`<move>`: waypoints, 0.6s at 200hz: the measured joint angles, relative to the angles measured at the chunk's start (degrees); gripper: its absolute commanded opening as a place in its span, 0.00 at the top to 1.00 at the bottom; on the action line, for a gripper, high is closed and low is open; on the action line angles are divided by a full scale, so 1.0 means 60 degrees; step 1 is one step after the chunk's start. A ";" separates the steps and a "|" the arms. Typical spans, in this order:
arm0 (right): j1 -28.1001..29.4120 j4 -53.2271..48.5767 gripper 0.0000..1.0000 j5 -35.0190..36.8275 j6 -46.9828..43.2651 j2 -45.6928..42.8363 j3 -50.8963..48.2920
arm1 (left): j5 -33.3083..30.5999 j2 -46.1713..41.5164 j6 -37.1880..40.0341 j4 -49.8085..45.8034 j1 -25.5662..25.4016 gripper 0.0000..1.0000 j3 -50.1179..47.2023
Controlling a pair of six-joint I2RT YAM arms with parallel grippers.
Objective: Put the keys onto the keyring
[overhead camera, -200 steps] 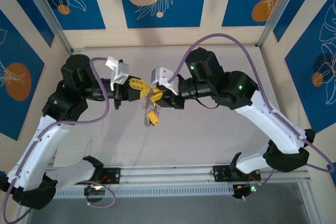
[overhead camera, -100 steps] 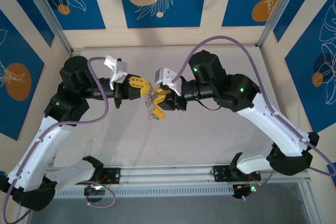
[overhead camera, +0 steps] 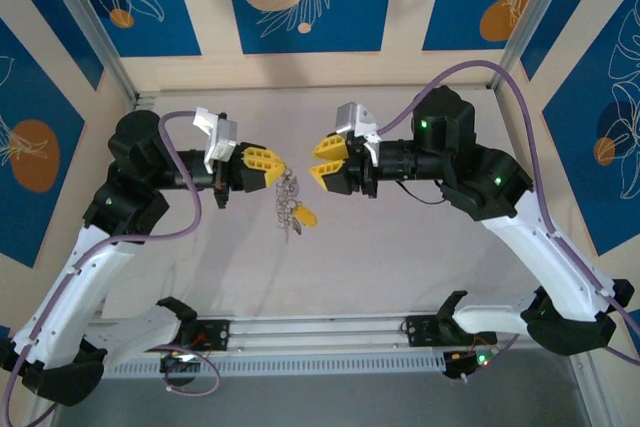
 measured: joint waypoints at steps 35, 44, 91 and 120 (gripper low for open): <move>0.0011 0.0437 0.68 -0.0692 0.0266 0.0361 0.0000 | 0.0135 -0.0106 -0.0109 0.0157 0.0000 1.00 -0.0098; 0.0011 0.0474 0.68 -0.0809 0.0331 0.0455 0.0000 | 0.0142 -0.0135 -0.0146 0.0200 0.0000 1.00 -0.0120; 0.0022 0.0554 0.68 -0.1326 0.0543 0.0798 0.0000 | 0.0182 -0.0193 -0.0251 0.0474 0.0000 1.00 -0.0219; 0.0029 0.0641 0.69 -0.1526 0.0583 0.0885 0.0000 | 0.0219 -0.0193 -0.0357 0.0605 0.0000 1.00 -0.0291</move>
